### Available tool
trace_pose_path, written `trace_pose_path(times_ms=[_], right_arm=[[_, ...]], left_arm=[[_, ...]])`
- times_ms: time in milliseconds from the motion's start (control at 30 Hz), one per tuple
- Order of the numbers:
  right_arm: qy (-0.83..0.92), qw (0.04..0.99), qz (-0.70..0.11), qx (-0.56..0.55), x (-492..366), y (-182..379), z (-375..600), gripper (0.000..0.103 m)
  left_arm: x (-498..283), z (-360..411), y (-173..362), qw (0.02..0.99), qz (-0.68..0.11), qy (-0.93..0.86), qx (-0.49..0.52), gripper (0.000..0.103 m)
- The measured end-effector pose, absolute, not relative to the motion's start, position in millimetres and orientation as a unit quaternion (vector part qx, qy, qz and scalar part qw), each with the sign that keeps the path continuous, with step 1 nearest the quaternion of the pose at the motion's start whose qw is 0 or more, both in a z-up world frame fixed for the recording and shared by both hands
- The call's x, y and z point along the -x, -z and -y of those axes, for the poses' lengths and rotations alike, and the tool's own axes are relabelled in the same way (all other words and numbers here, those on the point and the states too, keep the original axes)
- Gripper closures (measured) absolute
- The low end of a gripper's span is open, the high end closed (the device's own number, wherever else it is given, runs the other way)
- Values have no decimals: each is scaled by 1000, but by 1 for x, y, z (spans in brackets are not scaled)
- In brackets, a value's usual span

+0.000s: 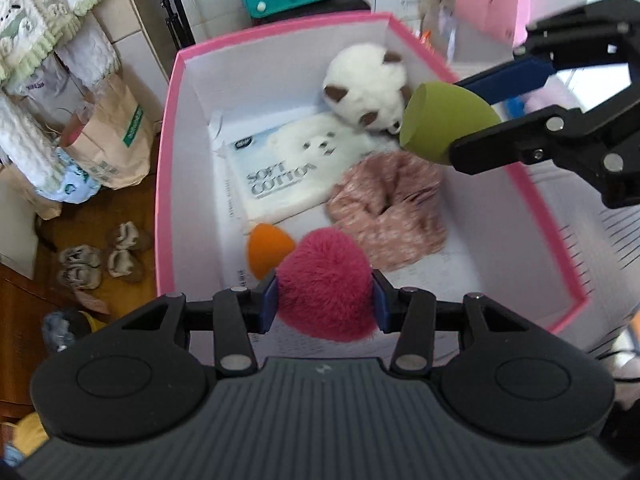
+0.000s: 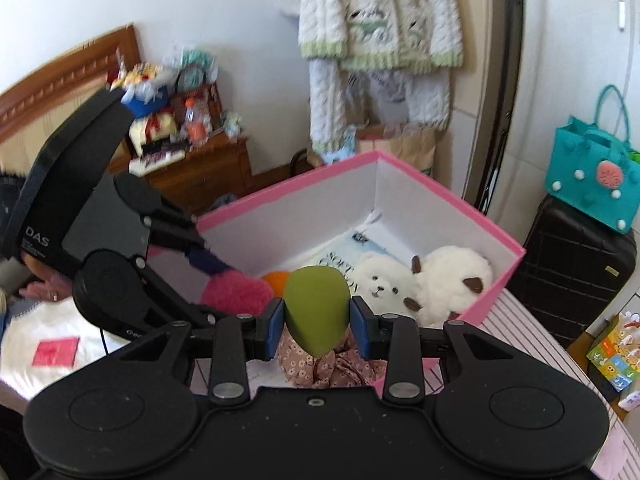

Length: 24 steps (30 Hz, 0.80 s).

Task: Organize soft objects
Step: 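Lower the pompom and green sponge into the box and open both grippers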

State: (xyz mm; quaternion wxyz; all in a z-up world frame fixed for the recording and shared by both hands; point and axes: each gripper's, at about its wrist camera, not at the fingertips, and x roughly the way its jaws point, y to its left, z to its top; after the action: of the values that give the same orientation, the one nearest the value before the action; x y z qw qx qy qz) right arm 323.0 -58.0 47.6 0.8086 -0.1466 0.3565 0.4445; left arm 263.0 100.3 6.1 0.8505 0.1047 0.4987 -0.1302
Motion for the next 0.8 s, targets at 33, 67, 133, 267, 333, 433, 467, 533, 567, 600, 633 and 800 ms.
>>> trace_pose_path(times_ms=[33, 67, 133, 267, 333, 433, 467, 533, 567, 600, 633, 800], right_arm=[[-448, 803, -363, 150, -325, -46, 55, 63], [-452, 797, -370, 152, -326, -44, 52, 63], [-457, 789, -380, 155, -328, -42, 48, 63], [-470, 775, -389, 166, -328, -38, 43, 63], [-476, 768, -392, 174, -328, -35, 39, 63], [-483, 756, -399, 190, -326, -31, 32, 63], [-485, 752, -401, 195, -326, -29, 30, 63], [-488, 746, -404, 205, -325, -26, 27, 63], [-489, 744, -405, 209, -324, -24, 26, 63], [-491, 742, -405, 210, -323, -24, 26, 63], [-494, 739, -407, 211, -322, -23, 26, 63], [-509, 717, -428, 208, -318, -18, 21, 62]], left_arm=[[-266, -100, -4, 845, -506, 128, -114, 58], [-269, -100, -2, 840, -514, 128, -118, 58], [-273, -101, 0, 829, -529, 131, -123, 57], [-276, -98, 4, 822, -537, 131, -137, 55], [-277, -98, 5, 823, -536, 128, -139, 54], [-274, -95, 5, 827, -532, 121, -137, 47], [-271, -93, 4, 829, -528, 121, -139, 45], [-265, -91, 0, 837, -514, 116, -147, 42], [-261, -91, -3, 842, -506, 112, -150, 42], [-258, -91, -7, 848, -497, 109, -151, 42], [-254, -92, -11, 853, -488, 107, -150, 42], [-239, -103, -33, 875, -456, 103, -125, 42]])
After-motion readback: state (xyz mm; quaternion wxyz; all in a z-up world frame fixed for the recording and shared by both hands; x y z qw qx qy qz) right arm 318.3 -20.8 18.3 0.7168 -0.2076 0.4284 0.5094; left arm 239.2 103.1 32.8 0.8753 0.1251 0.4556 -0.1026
